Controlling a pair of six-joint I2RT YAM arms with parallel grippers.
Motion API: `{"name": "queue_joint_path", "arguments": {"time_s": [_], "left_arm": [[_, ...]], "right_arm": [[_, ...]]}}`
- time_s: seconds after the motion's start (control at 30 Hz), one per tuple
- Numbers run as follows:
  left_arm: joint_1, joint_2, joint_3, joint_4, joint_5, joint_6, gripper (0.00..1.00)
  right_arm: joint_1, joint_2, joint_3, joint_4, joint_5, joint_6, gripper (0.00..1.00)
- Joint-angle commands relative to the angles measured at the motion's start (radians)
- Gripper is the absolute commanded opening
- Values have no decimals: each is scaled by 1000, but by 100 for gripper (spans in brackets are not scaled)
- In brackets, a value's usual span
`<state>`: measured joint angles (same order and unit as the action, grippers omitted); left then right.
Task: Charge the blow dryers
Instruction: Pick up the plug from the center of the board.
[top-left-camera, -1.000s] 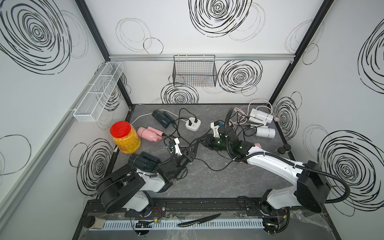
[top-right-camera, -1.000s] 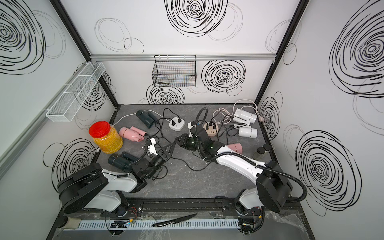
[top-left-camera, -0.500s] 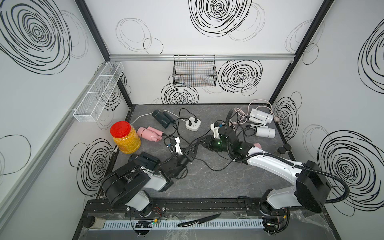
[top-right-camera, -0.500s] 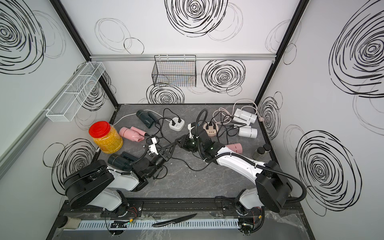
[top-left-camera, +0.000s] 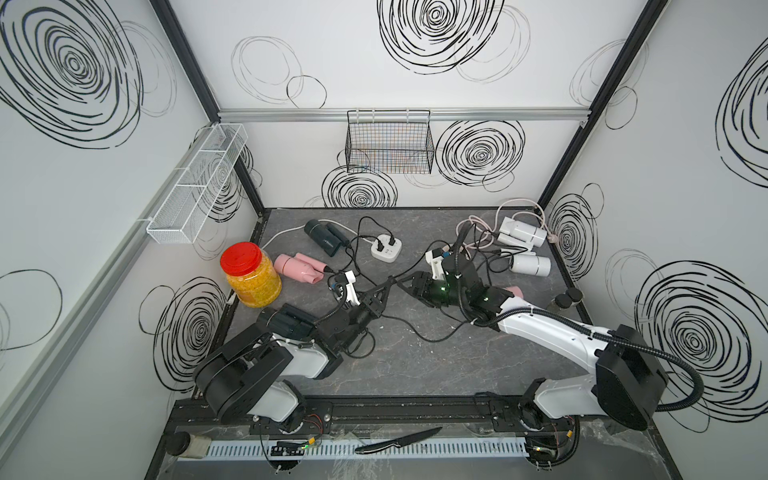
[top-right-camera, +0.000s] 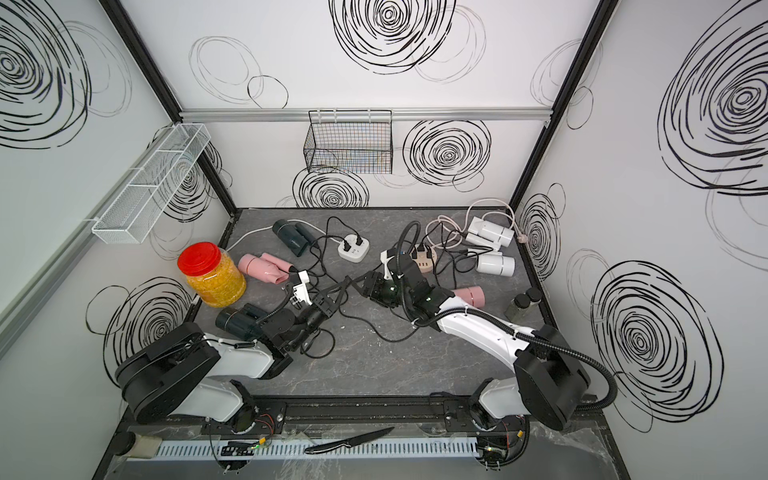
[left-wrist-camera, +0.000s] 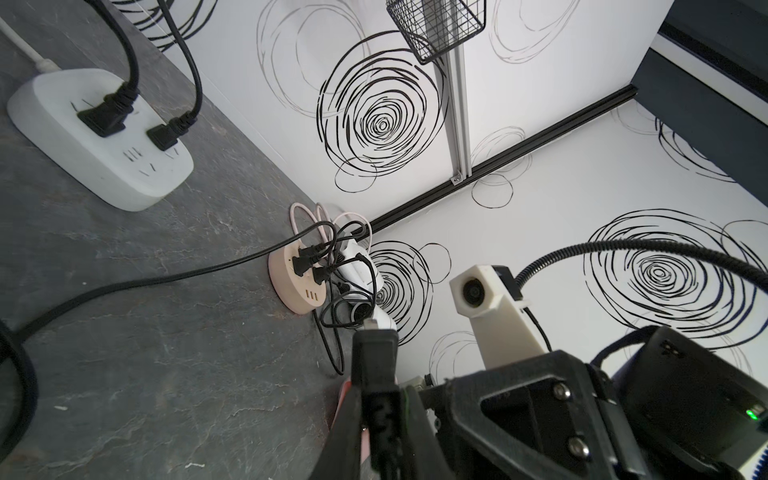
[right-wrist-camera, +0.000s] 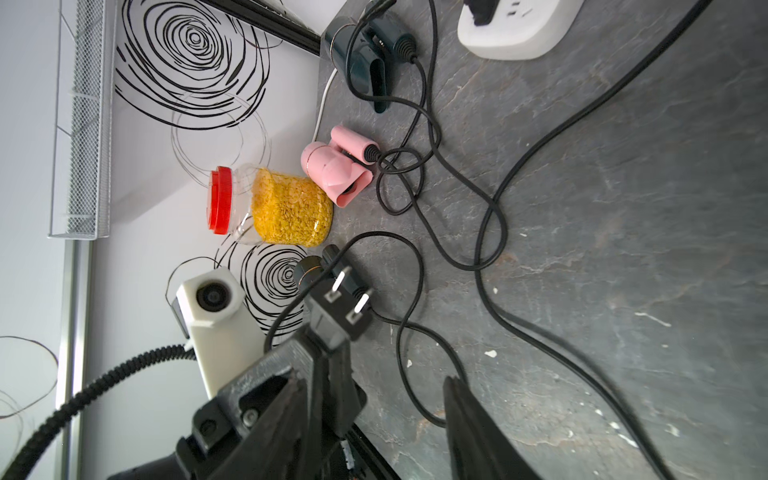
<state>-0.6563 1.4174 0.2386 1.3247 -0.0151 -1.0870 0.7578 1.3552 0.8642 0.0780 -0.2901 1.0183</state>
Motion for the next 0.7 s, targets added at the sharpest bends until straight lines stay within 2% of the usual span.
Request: {"name": "queue_joint_path", "arguments": {"time_s": [0.0,0.07,0.13,0.2,0.3,0.43,0.57,0.67], "left_arm": [[79,-89,41,-170,147,68,8],[146,-155,108,-416,227,150,8],[211,-208,200,-704,280,286,8],[281,-211,289,-920,318,367,8],[362,-177,417,-1105,400,454,8],[373,-49,686,-1446,403,686,9],[371,100,914,-1648,395,833,9],[367,223,1083,-1785,353,920,10]], "right_arm": [[-23,-58,-6,-37,-10,-52,62],[-37,-75,-6,-76,-8,-87,65],[-53,-92,-15,-98,-15,-121,68],[-75,-109,-24,-118,-25,-142,70],[-95,-129,-36,-139,-19,-181,73],[-110,-140,-29,-195,2,-239,78],[-127,-149,-35,-216,-4,-276,84],[-137,-163,-50,-209,-21,-297,93]]}}
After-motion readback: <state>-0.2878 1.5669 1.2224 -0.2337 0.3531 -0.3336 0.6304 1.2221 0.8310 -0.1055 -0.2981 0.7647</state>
